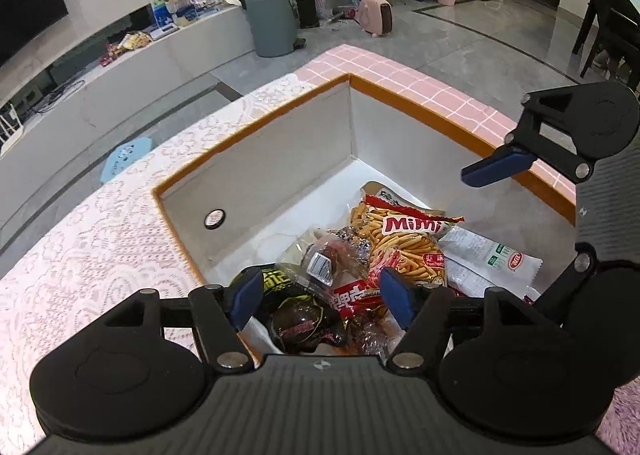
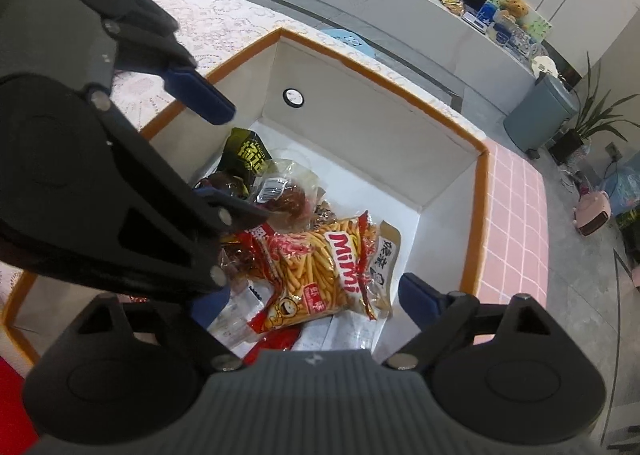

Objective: Organize snacks
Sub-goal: 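Carry both packs into the orange box and open both tools, then move both tools back out of the orange box toward the green snacks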

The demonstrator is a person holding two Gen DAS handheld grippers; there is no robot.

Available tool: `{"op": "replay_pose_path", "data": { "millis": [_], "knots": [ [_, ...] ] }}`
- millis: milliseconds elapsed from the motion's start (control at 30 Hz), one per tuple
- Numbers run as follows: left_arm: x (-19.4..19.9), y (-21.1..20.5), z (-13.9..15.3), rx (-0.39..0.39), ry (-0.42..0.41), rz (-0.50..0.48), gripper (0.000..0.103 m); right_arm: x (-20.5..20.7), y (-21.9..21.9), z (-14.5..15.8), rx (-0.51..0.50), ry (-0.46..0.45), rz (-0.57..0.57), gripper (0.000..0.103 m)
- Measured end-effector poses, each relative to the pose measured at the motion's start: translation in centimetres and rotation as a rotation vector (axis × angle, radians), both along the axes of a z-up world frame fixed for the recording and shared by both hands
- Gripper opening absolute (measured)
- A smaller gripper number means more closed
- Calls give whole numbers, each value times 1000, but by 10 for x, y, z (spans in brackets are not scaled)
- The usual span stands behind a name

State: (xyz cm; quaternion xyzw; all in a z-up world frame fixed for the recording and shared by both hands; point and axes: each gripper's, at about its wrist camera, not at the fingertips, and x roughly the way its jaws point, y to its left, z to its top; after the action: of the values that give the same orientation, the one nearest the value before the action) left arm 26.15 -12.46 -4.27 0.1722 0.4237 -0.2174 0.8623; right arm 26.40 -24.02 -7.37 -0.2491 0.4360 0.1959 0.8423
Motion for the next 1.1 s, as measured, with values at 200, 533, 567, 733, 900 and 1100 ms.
{"op": "replay_pose_path", "data": {
  "millis": [200,533,567,733,900,1100],
  "knots": [
    [-17,15,18,-37,-26,54,78,-12,-1,18,60,8,-31,93],
    [-46,48,43,-3,-63,99,78,-40,16,43,97,-37,-89,94],
    [-49,53,45,-2,-74,107,78,-43,18,46,102,-45,-92,94],
    [-61,76,54,0,-97,150,78,-59,33,58,149,-80,-91,95],
    [-78,102,57,9,-137,194,78,-72,48,69,209,-121,-100,95],
    [-93,135,57,-13,-171,270,78,-78,68,73,286,-153,-116,96]
  ]
}}
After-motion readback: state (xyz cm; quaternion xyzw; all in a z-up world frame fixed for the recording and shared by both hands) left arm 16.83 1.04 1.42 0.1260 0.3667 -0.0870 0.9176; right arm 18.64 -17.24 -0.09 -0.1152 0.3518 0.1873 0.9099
